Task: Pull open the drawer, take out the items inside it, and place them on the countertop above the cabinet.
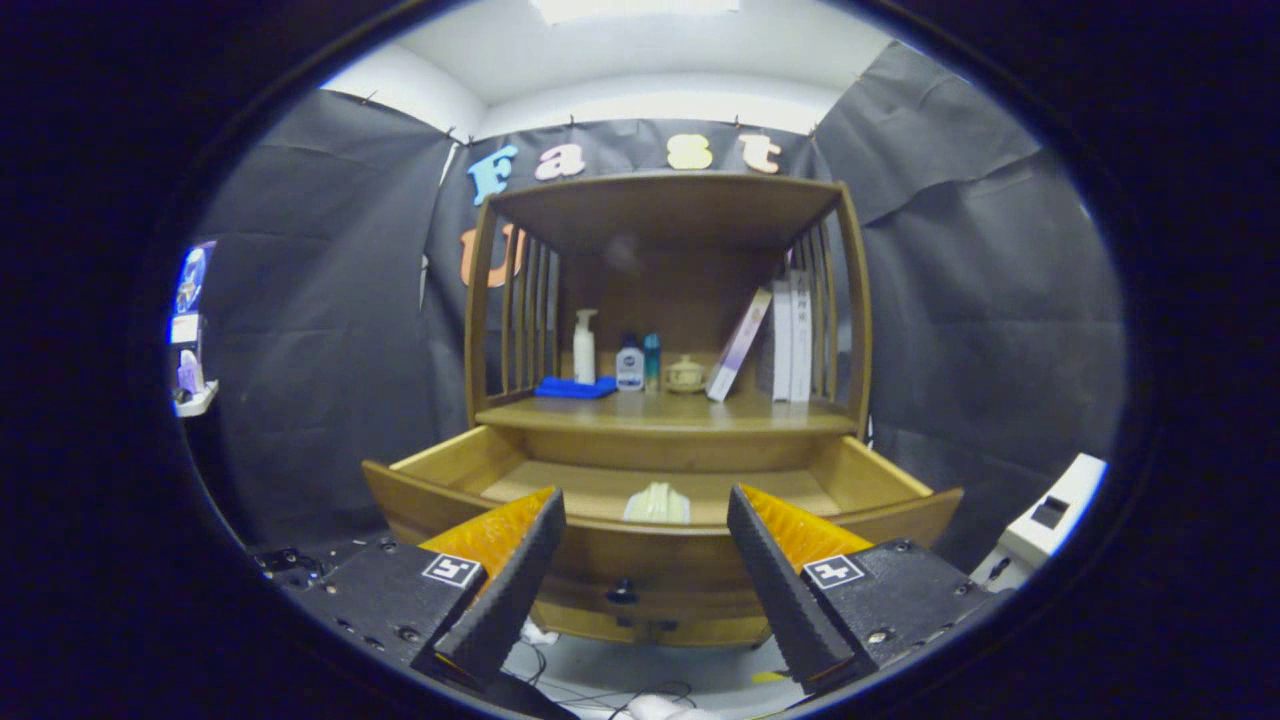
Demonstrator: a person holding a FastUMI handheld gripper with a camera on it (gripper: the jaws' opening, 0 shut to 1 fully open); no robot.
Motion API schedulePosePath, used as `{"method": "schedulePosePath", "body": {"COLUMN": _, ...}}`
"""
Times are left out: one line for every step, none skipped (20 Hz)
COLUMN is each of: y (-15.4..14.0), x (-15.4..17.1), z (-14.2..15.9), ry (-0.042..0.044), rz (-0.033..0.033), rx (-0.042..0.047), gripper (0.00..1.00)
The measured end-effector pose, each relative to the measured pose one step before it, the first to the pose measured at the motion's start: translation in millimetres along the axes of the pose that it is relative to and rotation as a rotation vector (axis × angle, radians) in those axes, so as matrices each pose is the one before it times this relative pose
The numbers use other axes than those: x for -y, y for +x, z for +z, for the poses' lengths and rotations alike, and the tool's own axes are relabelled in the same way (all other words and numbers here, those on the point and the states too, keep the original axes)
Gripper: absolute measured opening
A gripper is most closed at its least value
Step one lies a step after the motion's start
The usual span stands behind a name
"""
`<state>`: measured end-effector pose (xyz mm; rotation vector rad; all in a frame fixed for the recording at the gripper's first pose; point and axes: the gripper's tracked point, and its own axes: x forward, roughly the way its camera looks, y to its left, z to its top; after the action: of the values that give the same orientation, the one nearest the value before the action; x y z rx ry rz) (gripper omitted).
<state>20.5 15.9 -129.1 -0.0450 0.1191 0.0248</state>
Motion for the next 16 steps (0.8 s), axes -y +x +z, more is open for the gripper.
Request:
{"method": "schedulePosePath", "body": {"y": -0.55, "x": 5.07, "z": 8.60, "ry": 0.00397, "rz": -0.01608, "rx": 0.00393, "gripper": 1.00}}
{"method": "schedulePosePath", "body": {"y": 2.27, "x": 6.73, "z": 4.30, "ry": 0.00188, "rz": -0.02297, "rx": -0.00953, "gripper": 1.00}}
{"method": "schedulePosePath", "body": {"y": 1.06, "x": 6.48, "z": 5.40, "ry": 0.00606, "rz": -0.02160, "rx": -0.01048, "gripper": 1.00}}
{"method": "schedulePosePath", "body": {"y": 2.77, "x": 1.80, "z": 8.27, "ry": 0.00442, "rz": -0.00596, "rx": -0.00030, "gripper": 1.00}}
{"method": "schedulePosePath", "body": {"y": 2.46, "x": 0.97, "z": 11.95, "ry": 0.00831, "rz": 0.00218, "rx": 0.01338, "gripper": 1.00}}
{"method": "schedulePosePath", "body": {"y": 2.58, "x": 1.79, "z": 11.21, "ry": 0.00857, "rz": 0.00098, "rx": 0.00998, "gripper": 1.00}}
{"method": "schedulePosePath", "body": {"y": 2.88, "x": 1.16, "z": 9.94, "ry": 0.00585, "rz": 0.00176, "rx": 0.00554, "gripper": 1.00}}
{"method": "schedulePosePath", "body": {"y": 5.05, "x": -0.13, "z": 8.43, "ry": 0.00542, "rz": 0.00439, "rx": 0.00206, "gripper": 1.00}}
{"method": "schedulePosePath", "body": {"y": 5.88, "x": 1.01, "z": 10.27, "ry": 0.00236, "rz": 0.00044, "rx": -0.00090, "gripper": 1.00}}
{"method": "schedulePosePath", "body": {"y": 6.43, "x": 0.88, "z": 9.20, "ry": 0.00283, "rz": -0.00164, "rx": -0.00729, "gripper": 1.00}}
{"method": "schedulePosePath", "body": {"y": 6.31, "x": -0.17, "z": 9.69, "ry": 0.00696, "rz": 0.00304, "rx": -0.00170, "gripper": 1.00}}
{"method": "schedulePosePath", "body": {"y": 8.51, "x": -4.03, "z": 10.69, "ry": 0.01166, "rz": 0.00942, "rx": -0.00098, "gripper": 1.00}}
{"method": "schedulePosePath", "body": {"y": 7.82, "x": -2.09, "z": 7.37, "ry": 0.00821, "rz": 0.01049, "rx": -0.00981, "gripper": 1.00}}
{"method": "schedulePosePath", "body": {"y": 9.75, "x": -2.64, "z": 5.12, "ry": 0.00723, "rz": 0.01175, "rx": -0.02004, "gripper": 1.00}}
{"method": "schedulePosePath", "body": {"y": 9.87, "x": -1.82, "z": 2.58, "ry": 0.00473, "rz": 0.00912, "rx": -0.02762, "gripper": 1.00}}
{"method": "schedulePosePath", "body": {"y": 8.90, "x": -0.41, "z": 1.03, "ry": 0.00623, "rz": 0.00427, "rx": -0.03921, "gripper": 1.00}}
